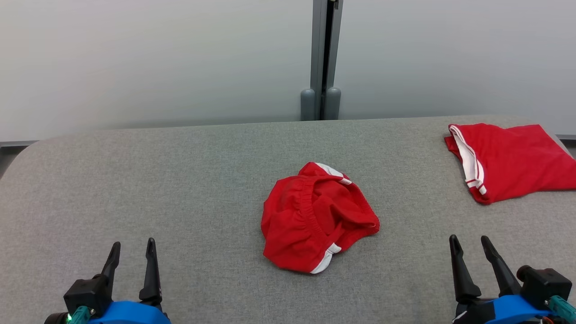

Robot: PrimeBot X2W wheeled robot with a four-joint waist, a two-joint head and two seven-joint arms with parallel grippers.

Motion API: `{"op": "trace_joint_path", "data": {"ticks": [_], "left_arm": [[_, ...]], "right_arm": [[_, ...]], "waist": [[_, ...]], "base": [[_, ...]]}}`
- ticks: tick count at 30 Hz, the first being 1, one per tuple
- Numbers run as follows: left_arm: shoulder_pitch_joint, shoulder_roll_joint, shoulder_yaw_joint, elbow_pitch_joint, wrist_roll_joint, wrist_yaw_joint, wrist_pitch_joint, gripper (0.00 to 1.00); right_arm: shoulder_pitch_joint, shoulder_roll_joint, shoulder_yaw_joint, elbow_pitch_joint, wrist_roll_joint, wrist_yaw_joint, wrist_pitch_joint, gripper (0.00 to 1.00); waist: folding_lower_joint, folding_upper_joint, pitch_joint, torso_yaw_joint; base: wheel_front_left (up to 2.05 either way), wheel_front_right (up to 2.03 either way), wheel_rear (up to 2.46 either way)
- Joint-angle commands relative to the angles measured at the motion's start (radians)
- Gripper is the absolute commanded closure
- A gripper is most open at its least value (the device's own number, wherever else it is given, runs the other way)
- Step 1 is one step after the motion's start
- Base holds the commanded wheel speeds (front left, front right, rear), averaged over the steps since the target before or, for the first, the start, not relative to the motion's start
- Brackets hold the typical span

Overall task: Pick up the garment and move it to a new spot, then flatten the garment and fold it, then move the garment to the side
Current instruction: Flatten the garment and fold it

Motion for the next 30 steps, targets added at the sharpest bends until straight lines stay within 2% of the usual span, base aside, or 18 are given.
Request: {"op": "trace_joint_path", "data": {"ticks": [1,10,16,22,27,30], "left_arm": [[-0.012,0.003,-0.002,-0.004,-0.005,0.003,0.003,0.0],[-0.049,-0.004,-0.022,-0.03,-0.01,-0.005,0.028,0.0],[-0.214,-0.043,-0.1,-0.043,-0.008,-0.048,0.162,0.0],[-0.386,-0.116,-0.181,0.018,-0.036,-0.084,0.354,0.0],[-0.486,-0.153,-0.258,0.065,-0.016,-0.105,0.465,0.0],[-0.528,-0.157,-0.298,0.106,0.004,-0.098,0.538,0.0]], "right_arm": [[-0.003,-0.001,0.002,0.003,0.002,0.0,-0.005,0.0],[-0.016,-0.001,0.006,0.005,0.002,0.0,-0.012,0.0],[-0.037,-0.001,0.012,-0.015,-0.009,0.0,-0.003,0.0],[-0.063,-0.002,0.029,-0.025,-0.017,0.0,0.001,0.0],[-0.074,-0.002,0.05,-0.023,-0.009,0.0,0.0,0.0],[-0.083,-0.002,0.058,-0.02,-0.007,0.0,-0.003,0.0]], "waist": [[0.0,0.0,0.001,0.0],[0.0,0.0,0.017,0.003],[0.0,0.0,0.054,-0.001],[0.0,0.0,0.102,-0.036],[0.0,0.0,0.126,-0.084],[0.0,0.0,0.138,-0.109]], "base": [[0.0,0.0,0.0],[0.0,0.0,0.0],[0.0,0.0,0.0],[0.0,0.0,0.0],[0.0,0.0,0.0],[0.0,0.0,0.0]]}}
